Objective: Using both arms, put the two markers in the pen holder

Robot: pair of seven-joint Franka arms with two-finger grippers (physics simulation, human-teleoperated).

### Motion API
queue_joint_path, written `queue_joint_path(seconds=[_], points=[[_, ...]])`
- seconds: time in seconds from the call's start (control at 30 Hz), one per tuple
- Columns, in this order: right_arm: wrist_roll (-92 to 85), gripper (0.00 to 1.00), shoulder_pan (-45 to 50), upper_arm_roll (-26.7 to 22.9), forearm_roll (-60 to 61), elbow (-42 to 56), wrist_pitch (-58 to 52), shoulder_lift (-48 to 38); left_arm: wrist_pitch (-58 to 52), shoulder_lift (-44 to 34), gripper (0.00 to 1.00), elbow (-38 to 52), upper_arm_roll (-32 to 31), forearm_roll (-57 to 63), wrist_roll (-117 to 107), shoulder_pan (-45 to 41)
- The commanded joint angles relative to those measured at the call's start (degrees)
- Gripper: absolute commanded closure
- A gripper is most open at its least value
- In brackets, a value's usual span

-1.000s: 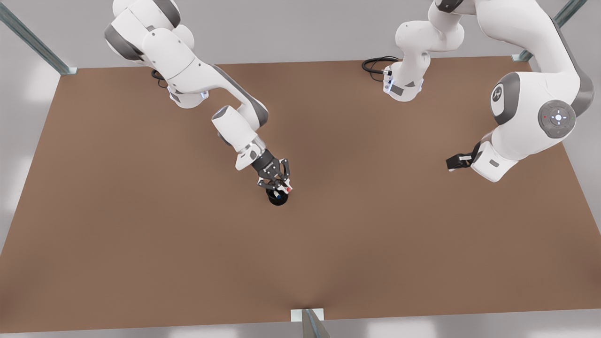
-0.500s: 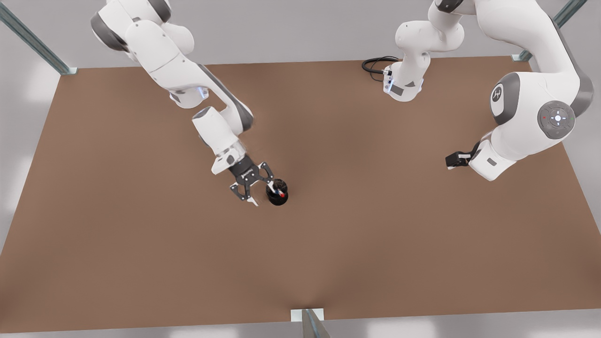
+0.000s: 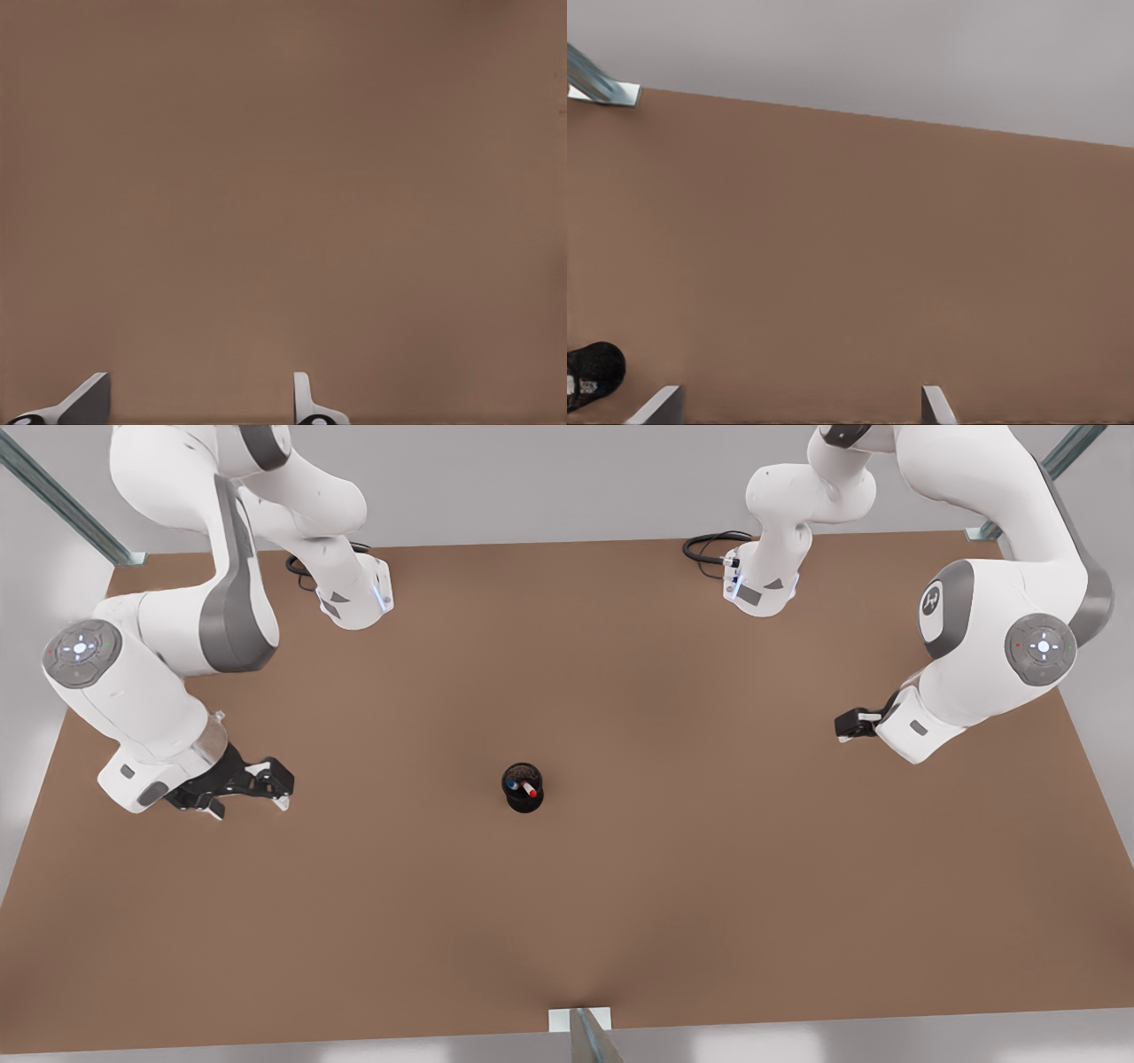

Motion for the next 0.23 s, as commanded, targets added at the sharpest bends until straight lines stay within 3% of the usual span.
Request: queue_joint_path(seconds=[0.0, 0.2], points=[[8.95, 0.00, 0.59, 0.05, 0.27, -0.27, -9.82, 0.41, -0.05, -0.06, 0.00, 0.07, 0.01, 0.11, 1.34, 0.06], [8.78, 0.00, 0.06, 0.05, 0.01, -0.18, -8.94, 1.29, -0.05, -0.06, 0.00, 0.60, 0.10, 0.46, 2.39, 0.50]])
